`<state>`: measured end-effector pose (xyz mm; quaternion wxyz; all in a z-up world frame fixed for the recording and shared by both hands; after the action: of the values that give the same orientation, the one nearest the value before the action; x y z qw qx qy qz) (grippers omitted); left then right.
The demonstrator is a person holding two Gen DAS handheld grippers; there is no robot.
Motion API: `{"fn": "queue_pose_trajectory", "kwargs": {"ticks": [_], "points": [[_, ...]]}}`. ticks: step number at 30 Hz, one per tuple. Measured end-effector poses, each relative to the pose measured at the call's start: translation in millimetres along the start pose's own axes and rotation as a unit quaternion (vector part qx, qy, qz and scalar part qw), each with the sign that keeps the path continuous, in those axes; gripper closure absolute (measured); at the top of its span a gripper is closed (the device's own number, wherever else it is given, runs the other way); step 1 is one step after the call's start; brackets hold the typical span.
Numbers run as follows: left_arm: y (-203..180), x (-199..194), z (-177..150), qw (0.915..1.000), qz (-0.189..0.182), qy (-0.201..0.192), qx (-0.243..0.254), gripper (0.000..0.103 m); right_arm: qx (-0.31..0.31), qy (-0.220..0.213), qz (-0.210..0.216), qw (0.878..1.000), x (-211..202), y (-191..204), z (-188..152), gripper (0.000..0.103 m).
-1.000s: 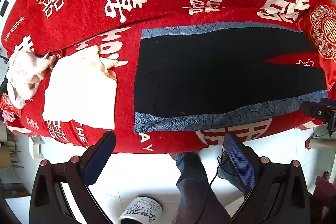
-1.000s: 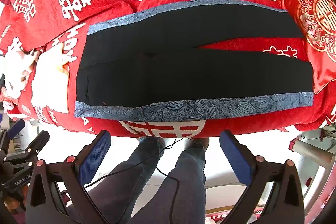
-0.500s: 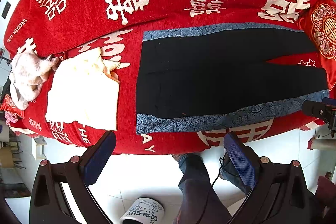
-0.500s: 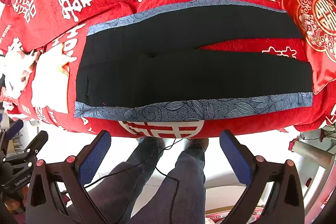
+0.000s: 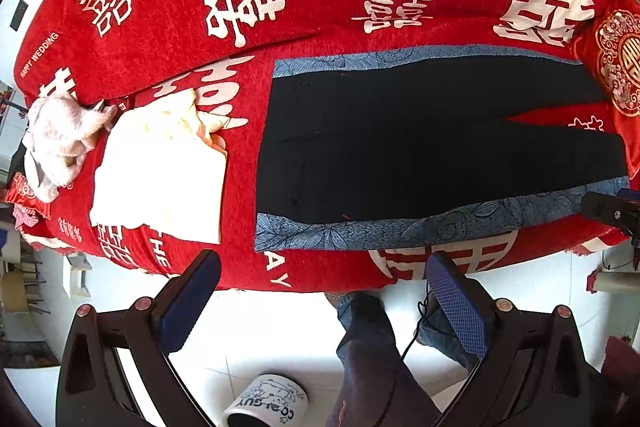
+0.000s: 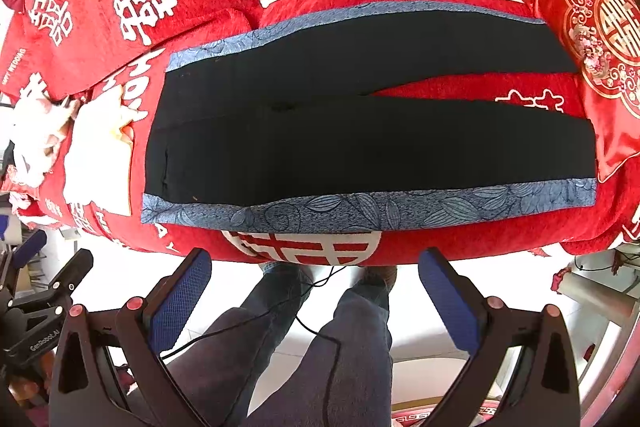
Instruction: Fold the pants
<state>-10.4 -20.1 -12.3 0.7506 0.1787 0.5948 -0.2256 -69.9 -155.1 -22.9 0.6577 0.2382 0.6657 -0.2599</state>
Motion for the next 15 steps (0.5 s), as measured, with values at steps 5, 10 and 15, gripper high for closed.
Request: {"fn": "queue_pose_trajectory", "kwargs": {"ticks": [5, 10, 15], "points": [[-8.9, -2.6, -5.0, 0.9998, 0.002, -0.003, -0.020, 0.000, -0.011, -0.001, 0.002, 1.000, -2.9, -13.5, 0.5, 0.000], [-11.7, 2.4, -13.3, 0.9982, -0.002, 0.005, -0.060, 0.000, -0.024, -0.001, 0.018, 1.000, -1.3, -27.8, -3.0, 0.000], [-5.4, 13.7, -18.5, 0.9952, -0.021, 0.017, -0.094, 0.000, -0.016, 0.016, 0.047, 0.999, 11.5, -31.1, -9.7, 0.000]]}}
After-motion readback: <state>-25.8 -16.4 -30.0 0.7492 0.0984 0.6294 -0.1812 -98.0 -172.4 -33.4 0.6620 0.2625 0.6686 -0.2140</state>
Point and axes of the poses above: each gripper's, at about its wrist camera, not at the fingertips, and x roughly the way its jaws point, y to its left, z to its top, the point moved 6 cm from there along x, roughly the way its jaws point, and after that the axes turned 11 degrees about -z, right-handed, at the moved point
